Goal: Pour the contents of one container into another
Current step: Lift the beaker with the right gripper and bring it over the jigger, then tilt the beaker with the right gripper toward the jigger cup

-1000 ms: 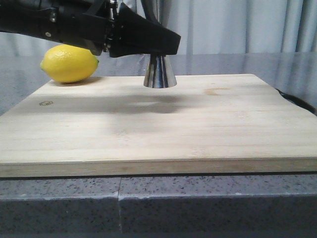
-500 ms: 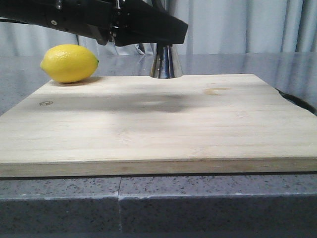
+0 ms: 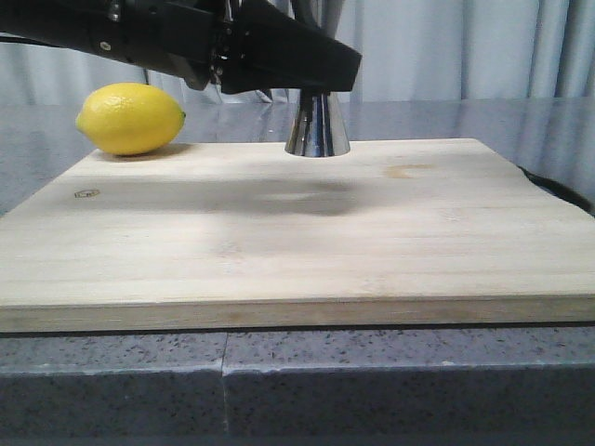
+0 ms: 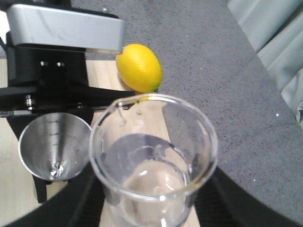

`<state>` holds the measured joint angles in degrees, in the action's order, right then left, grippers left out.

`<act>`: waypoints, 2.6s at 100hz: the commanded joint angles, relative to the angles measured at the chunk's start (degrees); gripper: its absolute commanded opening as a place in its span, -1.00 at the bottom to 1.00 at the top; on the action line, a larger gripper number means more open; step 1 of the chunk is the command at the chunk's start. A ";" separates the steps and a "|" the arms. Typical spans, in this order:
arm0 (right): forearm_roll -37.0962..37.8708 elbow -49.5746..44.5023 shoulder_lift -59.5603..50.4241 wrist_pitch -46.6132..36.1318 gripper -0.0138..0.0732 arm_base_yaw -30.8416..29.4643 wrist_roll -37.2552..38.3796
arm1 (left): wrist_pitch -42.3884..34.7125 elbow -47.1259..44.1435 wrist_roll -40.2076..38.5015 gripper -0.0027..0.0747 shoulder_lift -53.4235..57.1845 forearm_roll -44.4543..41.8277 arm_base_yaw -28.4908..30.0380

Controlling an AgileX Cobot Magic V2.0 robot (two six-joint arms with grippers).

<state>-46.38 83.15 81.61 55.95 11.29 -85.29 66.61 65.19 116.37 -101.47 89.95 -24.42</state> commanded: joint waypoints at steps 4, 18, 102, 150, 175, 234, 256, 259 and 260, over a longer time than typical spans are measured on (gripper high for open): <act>-0.63 2.54 -1.67 -1.26 -0.41 1.04 0.47 | 5.36 1.64 -0.58 -0.97 2.10 4.14 -0.56; 1.86 2.54 -1.67 0.20 -0.41 1.04 0.47 | 5.36 1.64 -0.58 -0.97 2.10 4.14 -0.56; 11.88 3.30 -1.67 -3.31 -0.41 5.52 0.47 | 5.36 1.64 -0.58 -0.97 2.10 4.14 -0.56; 14.29 6.97 -1.67 -0.78 -0.41 5.87 0.47 | 5.14 1.64 -0.69 -0.97 2.10 4.06 -0.56; 16.07 6.97 -1.67 -0.65 -0.41 8.01 0.47 | 5.14 1.64 -0.69 -0.96 2.10 4.06 -0.56; 23.47 6.97 -1.67 -1.16 -0.41 11.54 0.47 | 5.14 1.64 -0.69 -0.97 2.10 4.06 -0.56; 24.99 6.97 -1.67 -1.31 -0.41 12.04 0.47 | 5.14 1.64 -0.69 -0.96 2.10 4.06 -0.56; 25.27 6.97 -1.67 -1.31 -0.41 12.04 0.47 | 5.14 1.64 -0.69 -0.96 2.10 4.06 -0.56; 25.39 6.97 -1.67 -1.31 -0.41 12.04 0.47 | 5.14 1.64 -0.69 -0.97 2.10 4.06 -0.56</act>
<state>-20.74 88.05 81.61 57.88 23.12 -84.98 66.61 65.19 116.04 -101.47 89.86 -24.42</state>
